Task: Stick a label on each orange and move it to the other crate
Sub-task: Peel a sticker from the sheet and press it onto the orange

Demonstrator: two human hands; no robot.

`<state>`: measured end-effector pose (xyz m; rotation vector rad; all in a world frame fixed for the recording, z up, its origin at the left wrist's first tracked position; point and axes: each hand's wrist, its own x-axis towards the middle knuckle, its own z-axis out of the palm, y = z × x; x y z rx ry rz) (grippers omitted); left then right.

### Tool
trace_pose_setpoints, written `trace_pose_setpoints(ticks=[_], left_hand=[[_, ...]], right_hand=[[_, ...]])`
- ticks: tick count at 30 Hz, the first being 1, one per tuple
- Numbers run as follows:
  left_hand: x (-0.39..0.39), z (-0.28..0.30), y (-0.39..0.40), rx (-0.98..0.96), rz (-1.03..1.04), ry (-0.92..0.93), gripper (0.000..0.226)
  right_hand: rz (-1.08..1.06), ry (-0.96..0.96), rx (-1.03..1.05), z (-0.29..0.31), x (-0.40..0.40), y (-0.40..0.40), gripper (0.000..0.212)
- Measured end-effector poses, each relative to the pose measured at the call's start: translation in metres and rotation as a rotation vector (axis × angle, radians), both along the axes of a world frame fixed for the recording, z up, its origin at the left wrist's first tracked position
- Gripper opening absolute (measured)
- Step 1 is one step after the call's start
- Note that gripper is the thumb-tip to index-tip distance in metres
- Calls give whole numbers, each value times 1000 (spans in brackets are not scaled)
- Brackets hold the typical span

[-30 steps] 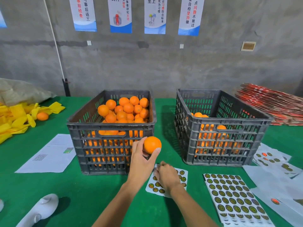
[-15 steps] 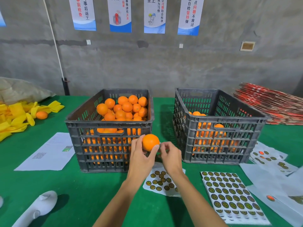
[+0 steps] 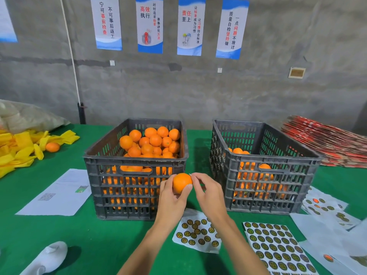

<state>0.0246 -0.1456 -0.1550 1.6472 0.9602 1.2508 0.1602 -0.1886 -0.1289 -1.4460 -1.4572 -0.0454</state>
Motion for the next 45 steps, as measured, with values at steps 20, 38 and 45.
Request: trace_pose_setpoints(ticks=[20,38,45], left_hand=[[6,138,15,252,13,163,52],[-2,123,188,88,173,614,19],[-8,119,211,94,177,691,32]], right_hand=[[66,-225,176,86,29,4,65],[-468,-123,-200,117,192,32,70],[-426,-73,-169,104,197,42,52]])
